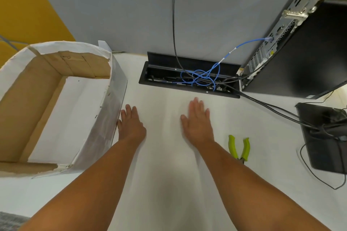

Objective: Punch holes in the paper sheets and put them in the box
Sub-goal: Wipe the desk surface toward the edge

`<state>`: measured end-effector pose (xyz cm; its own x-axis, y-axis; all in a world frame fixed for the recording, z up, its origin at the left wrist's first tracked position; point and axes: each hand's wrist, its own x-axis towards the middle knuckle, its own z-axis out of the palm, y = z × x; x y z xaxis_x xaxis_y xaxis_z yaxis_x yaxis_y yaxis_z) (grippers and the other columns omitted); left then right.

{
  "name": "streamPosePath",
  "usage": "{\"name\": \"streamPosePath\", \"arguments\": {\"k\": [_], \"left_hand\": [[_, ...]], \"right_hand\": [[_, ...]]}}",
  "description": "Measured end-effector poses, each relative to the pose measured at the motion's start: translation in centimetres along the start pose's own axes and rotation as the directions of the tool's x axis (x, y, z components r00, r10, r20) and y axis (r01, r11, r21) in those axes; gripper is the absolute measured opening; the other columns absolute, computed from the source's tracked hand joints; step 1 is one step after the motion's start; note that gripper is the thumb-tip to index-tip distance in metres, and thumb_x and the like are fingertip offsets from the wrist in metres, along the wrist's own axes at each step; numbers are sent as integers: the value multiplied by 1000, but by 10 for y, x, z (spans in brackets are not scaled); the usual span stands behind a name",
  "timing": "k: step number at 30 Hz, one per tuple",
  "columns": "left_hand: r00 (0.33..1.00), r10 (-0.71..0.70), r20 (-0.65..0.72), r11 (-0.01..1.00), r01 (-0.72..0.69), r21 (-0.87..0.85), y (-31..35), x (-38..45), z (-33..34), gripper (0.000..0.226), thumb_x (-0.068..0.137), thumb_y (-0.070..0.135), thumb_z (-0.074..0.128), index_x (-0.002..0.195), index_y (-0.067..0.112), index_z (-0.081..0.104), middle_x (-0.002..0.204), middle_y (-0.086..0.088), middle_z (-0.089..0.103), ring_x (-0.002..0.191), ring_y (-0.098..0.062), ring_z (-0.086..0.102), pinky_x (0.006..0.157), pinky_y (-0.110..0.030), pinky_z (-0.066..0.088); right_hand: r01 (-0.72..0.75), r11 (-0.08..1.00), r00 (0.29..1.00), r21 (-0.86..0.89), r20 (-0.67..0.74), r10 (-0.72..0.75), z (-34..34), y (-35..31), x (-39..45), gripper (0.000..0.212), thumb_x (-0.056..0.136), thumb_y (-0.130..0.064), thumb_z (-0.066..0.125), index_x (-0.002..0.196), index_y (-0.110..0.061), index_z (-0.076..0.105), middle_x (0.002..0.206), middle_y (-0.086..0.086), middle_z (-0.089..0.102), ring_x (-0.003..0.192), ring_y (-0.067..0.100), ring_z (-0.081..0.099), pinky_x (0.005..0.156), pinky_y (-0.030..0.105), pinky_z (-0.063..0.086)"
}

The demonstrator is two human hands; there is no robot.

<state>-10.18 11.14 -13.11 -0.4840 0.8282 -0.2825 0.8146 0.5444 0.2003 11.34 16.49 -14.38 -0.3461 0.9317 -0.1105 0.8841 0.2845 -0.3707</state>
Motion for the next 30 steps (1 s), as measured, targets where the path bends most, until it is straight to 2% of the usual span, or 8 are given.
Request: {"name": "streamPosePath", "arguments": {"k": [4,8,12,17,20,23,26,30], "left_hand": [[1000,-4,12,1000,4,-28,-1,1,-2,65,96,13,44,152,12,11,162,-7,-3,148,-27,0,120,-45,11],[999,-26,18,999,27,-31,-1,1,-3,67,97,15,44,153,13,8,162,-6,-6,149,-26,-3,119,-44,8],[1000,-26,13,999,26,-34,0,2,-1,68,97,15,45,153,12,8,162,-6,-5,149,-26,-3,119,-44,8],[1000,-15,12,999,15,-34,-1,4,-1,68,96,15,46,153,12,8,162,-6,-5,149,-26,-3,120,-45,8],[1000,-12,21,999,13,-46,-1,4,-3,68,96,14,46,153,12,8,162,-6,-5,149,-26,-4,120,-45,8],[1000,-14,20,998,15,-53,-1,3,-3,69,96,14,47,153,13,8,162,-6,-5,149,-26,-4,120,-45,7],[1000,-2,-4,999,2,-54,-1,3,-2,67,96,12,45,153,13,10,162,-7,-4,149,-27,-3,120,-45,7],[998,19,-52,995,-23,-92,-1,-1,6,56,101,21,32,153,11,12,162,-10,0,149,-28,-1,120,-47,8]], "right_hand": [[-208,978,977,19,-51,208,-14,24,30,71,98,-47,15,154,-3,4,163,14,-5,151,29,-5,122,45,-2],[-265,963,964,42,-5,266,-16,29,46,67,102,-42,20,155,-5,4,164,12,-4,151,27,-6,122,46,-2],[-155,988,987,-22,33,155,-12,23,49,65,102,-43,16,155,-8,2,164,8,-4,151,24,-7,121,44,-5],[149,989,988,-15,55,-148,-3,16,27,60,103,-37,21,155,-9,11,164,6,6,151,20,-1,122,41,-5],[92,995,996,27,3,-92,-3,19,30,60,103,-36,23,155,-8,11,164,8,5,151,22,-3,122,41,-5],[5,999,999,-46,46,-3,-6,18,39,63,102,-40,19,155,-8,7,164,9,-1,151,24,-5,122,45,-3],[177,981,981,-75,98,-170,-1,5,30,64,102,-45,16,156,-13,5,164,3,-4,151,19,-8,122,46,-4],[446,892,880,-75,218,-422,4,-8,2,63,102,-47,13,156,-17,3,164,-2,-6,150,12,-11,122,40,-5]]}}
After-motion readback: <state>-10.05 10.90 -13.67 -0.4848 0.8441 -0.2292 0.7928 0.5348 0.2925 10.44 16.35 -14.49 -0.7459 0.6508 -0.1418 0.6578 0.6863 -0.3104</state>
